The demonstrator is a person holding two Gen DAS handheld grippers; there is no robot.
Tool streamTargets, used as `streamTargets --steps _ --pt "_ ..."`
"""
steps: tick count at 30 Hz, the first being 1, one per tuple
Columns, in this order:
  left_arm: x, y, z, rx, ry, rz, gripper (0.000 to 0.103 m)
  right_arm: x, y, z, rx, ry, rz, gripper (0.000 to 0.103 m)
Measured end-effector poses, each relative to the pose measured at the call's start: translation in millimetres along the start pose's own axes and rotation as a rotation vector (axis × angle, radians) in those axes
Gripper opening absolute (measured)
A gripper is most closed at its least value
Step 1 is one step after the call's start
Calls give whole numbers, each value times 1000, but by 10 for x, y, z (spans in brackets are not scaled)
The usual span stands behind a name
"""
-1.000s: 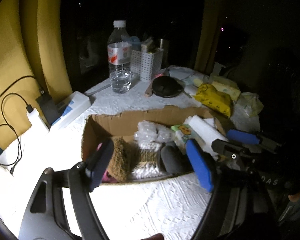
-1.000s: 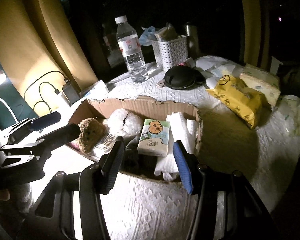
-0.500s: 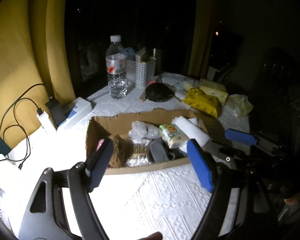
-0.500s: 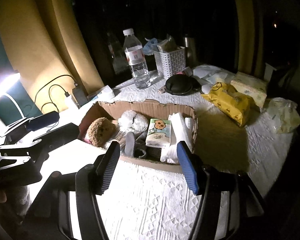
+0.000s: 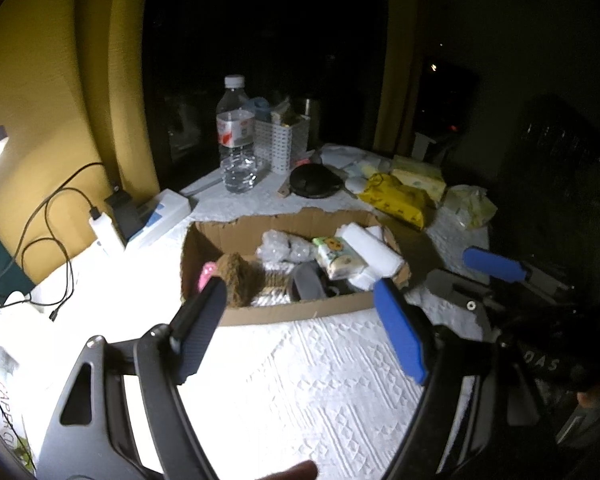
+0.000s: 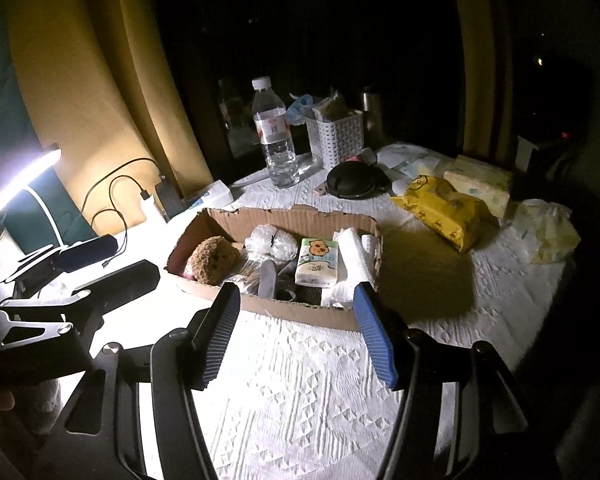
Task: Organize soft objects
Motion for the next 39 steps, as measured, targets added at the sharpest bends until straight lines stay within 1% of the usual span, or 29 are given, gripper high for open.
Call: streamTargets --steps 3,8,15,24,39 --pt "27 21 -70 -9 -1 -4 77 15 25 -80 3 -5 4 65" --pt "36 58 -198 -54 0 -7 77 31 88 -238 16 -17 4 69" --pt "26 69 -421 -43 -24 -7 77 40 178 -454 44 -41 10 70" --pt "13 54 -636 -26 -50 9 77 62 266 -616 73 -55 10 71" --pt "-1 43 -753 -24 -72 26 77 68 295 -704 85 -64 9 71"
Point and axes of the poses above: each gripper's, at about its wrist camera, not at the fingertips, and z roughly the way its jaws point, y to its left, x to its underside, the point moved 4 cm from there along z, roughly the way its jaws point, and after that the axes turned 7 degrees about y, right-handed, at the moved point
